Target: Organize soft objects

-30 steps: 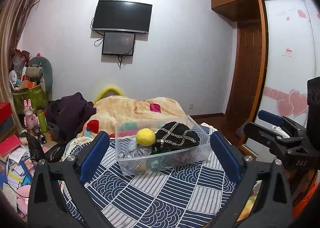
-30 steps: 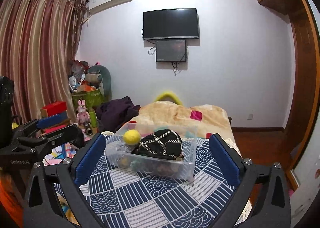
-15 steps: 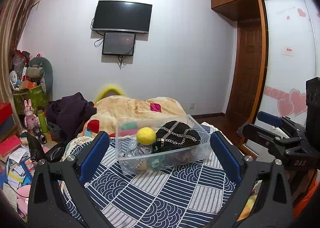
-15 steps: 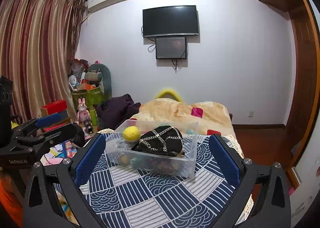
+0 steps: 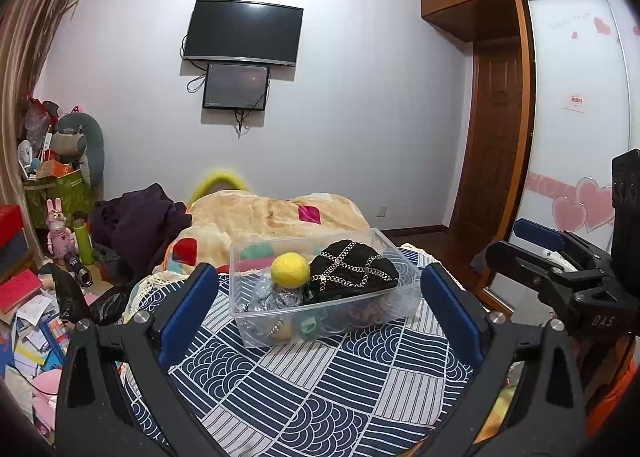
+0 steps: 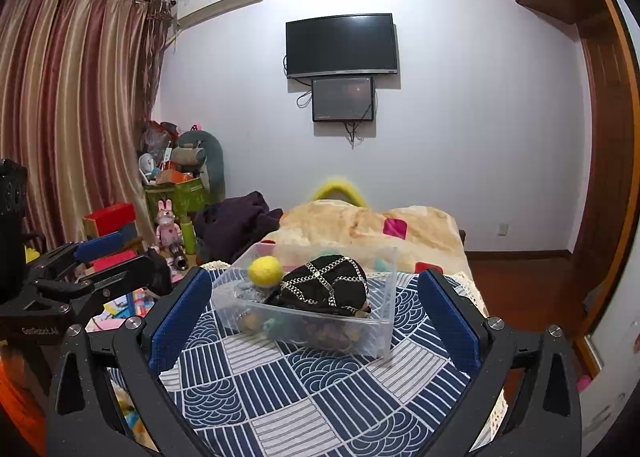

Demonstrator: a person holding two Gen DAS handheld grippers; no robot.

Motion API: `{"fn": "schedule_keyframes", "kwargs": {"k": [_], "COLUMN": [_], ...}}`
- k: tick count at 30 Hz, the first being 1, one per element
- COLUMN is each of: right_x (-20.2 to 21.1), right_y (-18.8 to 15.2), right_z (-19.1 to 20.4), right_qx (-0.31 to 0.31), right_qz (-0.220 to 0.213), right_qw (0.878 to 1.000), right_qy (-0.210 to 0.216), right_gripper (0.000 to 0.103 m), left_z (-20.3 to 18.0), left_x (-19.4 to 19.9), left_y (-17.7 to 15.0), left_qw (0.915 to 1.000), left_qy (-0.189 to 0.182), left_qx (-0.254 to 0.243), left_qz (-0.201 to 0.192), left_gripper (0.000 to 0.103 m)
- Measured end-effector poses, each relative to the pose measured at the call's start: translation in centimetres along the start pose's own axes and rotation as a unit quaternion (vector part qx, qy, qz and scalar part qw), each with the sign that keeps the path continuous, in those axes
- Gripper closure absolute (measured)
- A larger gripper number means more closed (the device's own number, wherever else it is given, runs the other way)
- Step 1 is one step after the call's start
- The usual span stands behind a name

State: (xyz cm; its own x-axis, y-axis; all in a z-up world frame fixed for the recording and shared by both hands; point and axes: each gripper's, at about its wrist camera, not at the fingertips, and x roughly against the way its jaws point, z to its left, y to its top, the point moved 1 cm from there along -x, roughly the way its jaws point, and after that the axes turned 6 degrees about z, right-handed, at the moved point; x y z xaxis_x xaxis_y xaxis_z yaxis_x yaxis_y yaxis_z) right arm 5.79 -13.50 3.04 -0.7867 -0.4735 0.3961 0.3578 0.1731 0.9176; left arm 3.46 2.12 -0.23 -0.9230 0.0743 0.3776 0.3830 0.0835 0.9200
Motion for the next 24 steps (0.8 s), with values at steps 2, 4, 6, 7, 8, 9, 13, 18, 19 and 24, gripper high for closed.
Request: {"fn": "schedule_keyframes", "kwargs": {"k": [2, 4, 6, 7, 8, 9, 13, 18, 19, 24], "right_x": [0.01, 0.08, 0.15, 0.16, 0.22, 0.15, 0.19, 0.2, 0.15, 0.19], "right_y": [-0.02, 0.01, 0.09, 0.09, 0.1, 0.15, 0.37, 0.34, 0.41, 0.42], "right_z": [0.02, 0.03, 0.05, 0.05, 0.03, 0.03, 0.04, 0.08, -0.01, 0.01], "right_qx": [0.0, 0.0, 0.001, 0.001, 0.0, 0.0, 0.0, 0.0, 0.0, 0.0], "right_qz": [0.0, -0.001, -0.001, -0.001, -0.002, -0.001, 0.0, 0.0, 0.001, 0.001], "right_qw": [1.0, 1.0, 1.0, 1.0, 1.0, 1.0, 1.0, 1.0, 1.0, 1.0], "right_qy": [-0.001, 0.0, 0.0, 0.0, 0.0, 0.001, 0.0, 0.0, 0.001, 0.0], "right_gripper": [0.0, 0.0, 0.0, 0.0, 0.0, 0.0, 0.0, 0.0, 0.0, 0.0], "left_z": [-0.04, -0.16, -0.16, -0.18, -0.17, -0.16, -0.16, -0.18, -0.17, -0.25], "left_x": [-0.03, -0.09, -0.08, -0.13, -0.12, -0.09, -0.09, -0.12, -0.13, -0.14], "left_y": [-0.09, -0.15, -0.13, -0.18, -0.18, -0.24, -0.25, -0.27, -0.34, -0.49], "left_qw": [1.0, 1.0, 1.0, 1.0, 1.0, 1.0, 1.0, 1.0, 1.0, 1.0], "left_qy": [0.0, 0.0, 0.0, 0.001, 0.0, 0.0, 0.0, -0.001, -0.002, -0.004], "left_qx": [-0.001, -0.001, -0.001, -0.001, -0.001, -0.001, -0.001, -0.001, -0.002, -0.005], "left_qz": [0.001, 0.001, 0.001, 0.001, 0.002, 0.002, 0.001, 0.002, 0.002, 0.002], "left_gripper": [0.001, 0.001, 0.001, 0.001, 0.001, 0.001, 0.001, 0.001, 0.001, 0.0]}}
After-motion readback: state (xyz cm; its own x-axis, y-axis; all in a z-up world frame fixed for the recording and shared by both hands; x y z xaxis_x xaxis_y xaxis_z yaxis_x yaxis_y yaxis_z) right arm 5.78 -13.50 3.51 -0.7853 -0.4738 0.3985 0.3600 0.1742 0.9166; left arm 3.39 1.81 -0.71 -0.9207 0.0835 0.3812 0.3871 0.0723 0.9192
